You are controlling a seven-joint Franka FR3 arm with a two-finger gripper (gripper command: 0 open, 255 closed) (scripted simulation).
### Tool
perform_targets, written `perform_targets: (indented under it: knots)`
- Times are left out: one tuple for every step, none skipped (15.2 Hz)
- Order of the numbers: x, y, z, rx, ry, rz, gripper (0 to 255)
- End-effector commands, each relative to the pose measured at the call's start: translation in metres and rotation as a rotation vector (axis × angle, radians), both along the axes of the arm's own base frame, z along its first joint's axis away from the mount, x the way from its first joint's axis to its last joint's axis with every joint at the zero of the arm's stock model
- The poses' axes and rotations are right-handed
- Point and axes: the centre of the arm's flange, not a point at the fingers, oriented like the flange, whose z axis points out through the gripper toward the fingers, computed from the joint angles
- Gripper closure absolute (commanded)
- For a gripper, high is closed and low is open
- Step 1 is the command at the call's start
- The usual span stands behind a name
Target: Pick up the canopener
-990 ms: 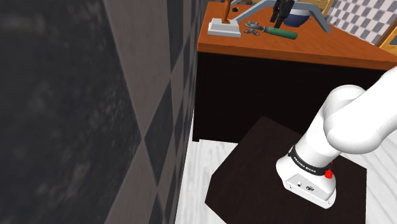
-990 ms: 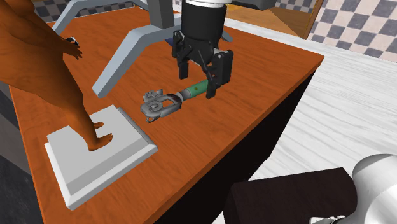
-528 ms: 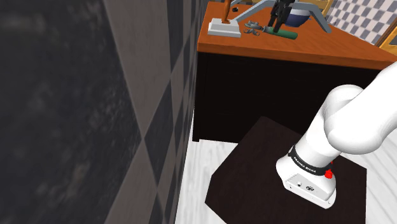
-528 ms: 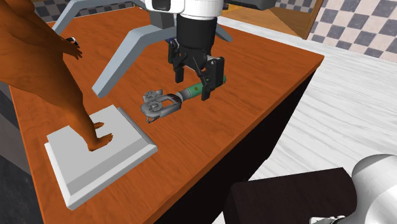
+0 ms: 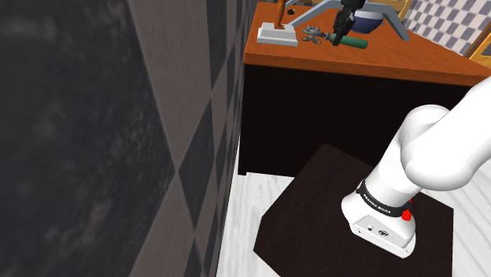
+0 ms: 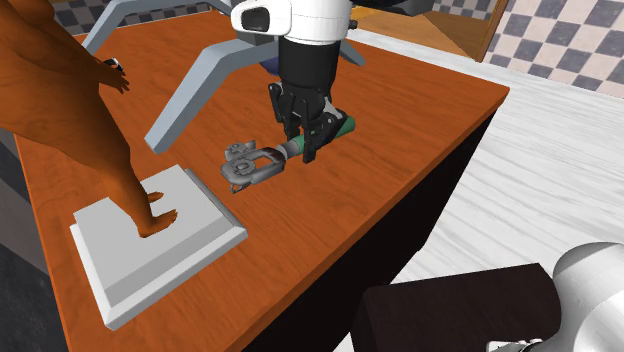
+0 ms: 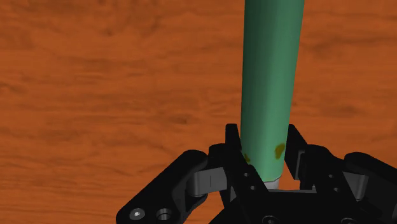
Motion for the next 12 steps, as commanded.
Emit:
perform_targets:
  knots:
    - [0.0,0.0,-0.001,0.0,0.001,0.0,255]
    - [0.0,0.0,-0.001,0.0,0.001,0.0,255]
    - [0.0,0.0,-0.001,0.0,0.001,0.0,255]
    - [0.0,0.0,-0.001,0.0,0.001,0.0,255]
    - [0.0,0.0,0.0,0.0,0.001,0.0,255]
    - [0.0,0.0,0.005,0.0,0.001,0.0,255]
    - [0.0,0.0,0.011,0.0,0.001,0.0,255]
    - [0.0,0.0,0.016,0.0,0.001,0.0,255]
    - [0.0,0.0,0.021,0.0,0.001,0.0,255]
    - [0.0,0.0,0.027,0.0,0.001,0.0,255]
    - [0.0,0.0,0.032,0.0,0.001,0.0,255]
    - [0.0,0.0,0.037,0.0,0.001,0.0,255]
